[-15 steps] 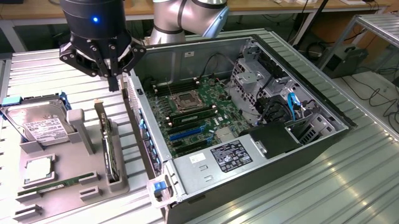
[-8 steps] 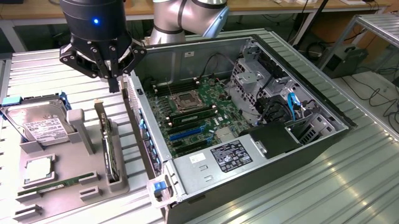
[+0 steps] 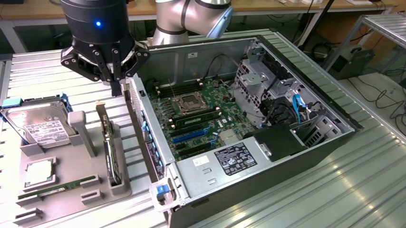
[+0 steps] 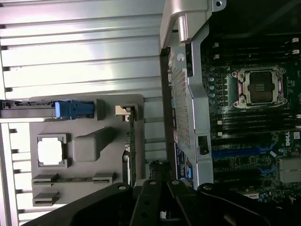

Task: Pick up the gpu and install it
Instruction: 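Reach for the gpu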

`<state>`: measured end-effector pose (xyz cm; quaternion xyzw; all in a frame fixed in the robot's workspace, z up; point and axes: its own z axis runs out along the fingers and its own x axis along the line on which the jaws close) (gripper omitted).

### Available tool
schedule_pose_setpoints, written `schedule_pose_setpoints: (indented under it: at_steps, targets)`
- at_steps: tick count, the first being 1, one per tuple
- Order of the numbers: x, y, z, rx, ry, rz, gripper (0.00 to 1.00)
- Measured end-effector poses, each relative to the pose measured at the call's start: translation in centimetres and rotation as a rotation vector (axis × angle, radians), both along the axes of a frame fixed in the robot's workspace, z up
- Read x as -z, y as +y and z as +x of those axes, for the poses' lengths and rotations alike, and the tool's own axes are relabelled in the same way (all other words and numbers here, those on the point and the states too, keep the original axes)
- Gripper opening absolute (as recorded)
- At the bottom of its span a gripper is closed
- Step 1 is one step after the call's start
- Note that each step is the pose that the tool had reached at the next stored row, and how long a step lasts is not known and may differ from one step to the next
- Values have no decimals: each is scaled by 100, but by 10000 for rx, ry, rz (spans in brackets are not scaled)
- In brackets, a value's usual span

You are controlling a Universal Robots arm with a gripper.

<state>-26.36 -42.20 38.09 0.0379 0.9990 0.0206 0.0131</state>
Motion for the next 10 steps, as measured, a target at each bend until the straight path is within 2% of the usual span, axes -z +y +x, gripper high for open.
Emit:
schedule_pose_setpoints:
  at_steps: [10]
  targets:
    - [6,-56,0,0,1,-1,11]
